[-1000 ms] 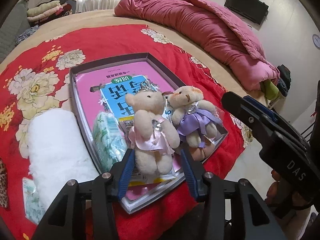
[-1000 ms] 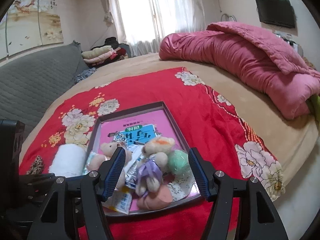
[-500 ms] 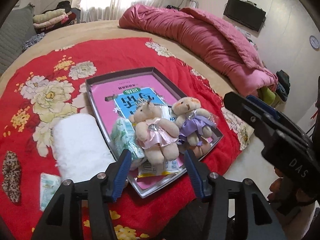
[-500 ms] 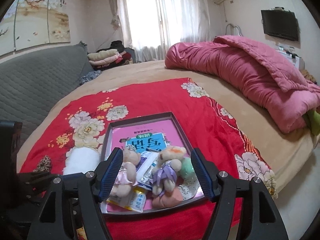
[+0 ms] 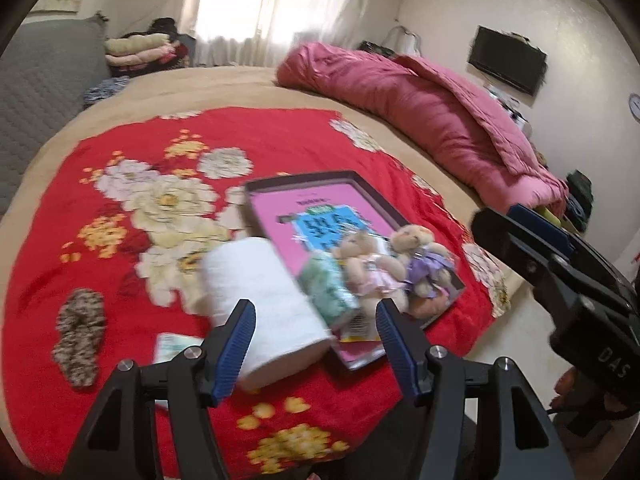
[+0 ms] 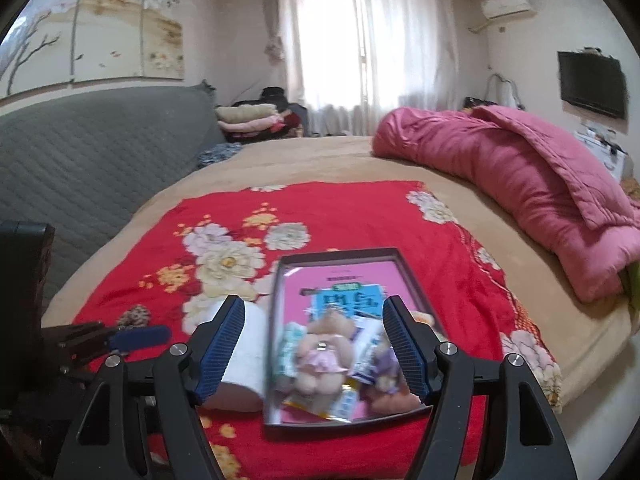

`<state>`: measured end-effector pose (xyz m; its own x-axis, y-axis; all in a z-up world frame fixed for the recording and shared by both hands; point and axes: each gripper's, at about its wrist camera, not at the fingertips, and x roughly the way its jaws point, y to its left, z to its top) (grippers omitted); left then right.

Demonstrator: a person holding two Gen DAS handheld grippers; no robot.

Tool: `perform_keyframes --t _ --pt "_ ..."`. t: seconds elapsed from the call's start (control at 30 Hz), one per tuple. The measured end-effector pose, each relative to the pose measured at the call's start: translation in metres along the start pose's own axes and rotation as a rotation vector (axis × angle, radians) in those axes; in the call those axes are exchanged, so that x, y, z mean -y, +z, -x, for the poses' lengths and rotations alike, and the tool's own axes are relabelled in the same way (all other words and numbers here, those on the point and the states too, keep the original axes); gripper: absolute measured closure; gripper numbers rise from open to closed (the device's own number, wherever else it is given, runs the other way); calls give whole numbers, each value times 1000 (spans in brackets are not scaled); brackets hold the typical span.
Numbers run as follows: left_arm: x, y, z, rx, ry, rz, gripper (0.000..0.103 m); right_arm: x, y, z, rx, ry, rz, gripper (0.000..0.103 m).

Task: Organize soft objects
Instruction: 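Move both open grippers back over the scrunchie and tissue pack on the bed, then grasp the leopard-print scrunchie with the left gripper while the right gripper grasps the pale green tissue pack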

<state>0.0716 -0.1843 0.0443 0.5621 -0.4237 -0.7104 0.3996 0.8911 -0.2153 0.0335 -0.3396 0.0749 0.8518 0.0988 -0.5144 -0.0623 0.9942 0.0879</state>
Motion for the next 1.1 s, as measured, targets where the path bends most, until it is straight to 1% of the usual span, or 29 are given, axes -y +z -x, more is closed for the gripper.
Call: perform_keyframes --t 0.17,0.27,0.43,0.6,0.77,0.87,0.93,1.1 --pt "-44 -5 25 40 54 64 41 -35 0 -1 -17 61 37 30" --pt "-71 -10 35 50 80 105 41 -58 -1 -4 -39 105 59 30" --pt "-119 -20 49 67 145 174 41 -99 -8 -14 -97 189 93 30" --pt "-161 -30 55 74 205 242 41 -132 -19 -32 -168 216 120 30" --pt "-193 -42 48 61 247 284 41 -162 -34 -56 -255 224 136 30" --pt "-206 -48 38 48 254 301 41 -175 -44 -74 -313 215 136 30" --pt "-210 -50 32 44 256 298 41 -182 -50 -84 -343 209 137 30" --pt "-217 -53 17 34 272 264 41 -198 -61 -114 -416 154 129 30"
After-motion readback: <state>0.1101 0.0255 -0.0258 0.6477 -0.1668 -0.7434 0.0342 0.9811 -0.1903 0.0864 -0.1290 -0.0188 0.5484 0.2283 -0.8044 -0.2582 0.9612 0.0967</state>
